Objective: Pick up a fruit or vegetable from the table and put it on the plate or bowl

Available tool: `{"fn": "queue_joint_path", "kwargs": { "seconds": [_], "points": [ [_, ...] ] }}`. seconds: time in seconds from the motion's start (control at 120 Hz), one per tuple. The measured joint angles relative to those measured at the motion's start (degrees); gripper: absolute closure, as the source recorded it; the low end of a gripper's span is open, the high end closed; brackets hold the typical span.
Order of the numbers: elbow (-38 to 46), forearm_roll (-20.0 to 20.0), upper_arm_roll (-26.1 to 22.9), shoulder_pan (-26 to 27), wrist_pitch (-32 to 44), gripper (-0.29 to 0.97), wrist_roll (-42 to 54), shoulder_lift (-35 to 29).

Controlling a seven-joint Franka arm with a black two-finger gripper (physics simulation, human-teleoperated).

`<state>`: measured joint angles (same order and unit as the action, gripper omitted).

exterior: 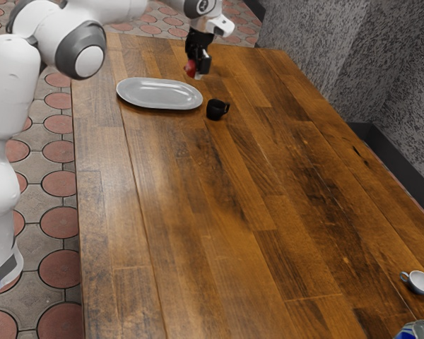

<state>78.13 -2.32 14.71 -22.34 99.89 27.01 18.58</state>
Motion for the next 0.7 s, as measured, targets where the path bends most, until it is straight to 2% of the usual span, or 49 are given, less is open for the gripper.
{"fn": "queue_joint_path", "kwargs": {
  "seconds": [0.308, 0.7],
  "points": [
    [2.7, 0.1, 6.0, -1.3, -0.6, 0.31, -0.2, 0.7],
    [3.4, 0.1, 7.7, -2.2, 0.1, 0.31, -0.7, 4.2]
  ]
}}
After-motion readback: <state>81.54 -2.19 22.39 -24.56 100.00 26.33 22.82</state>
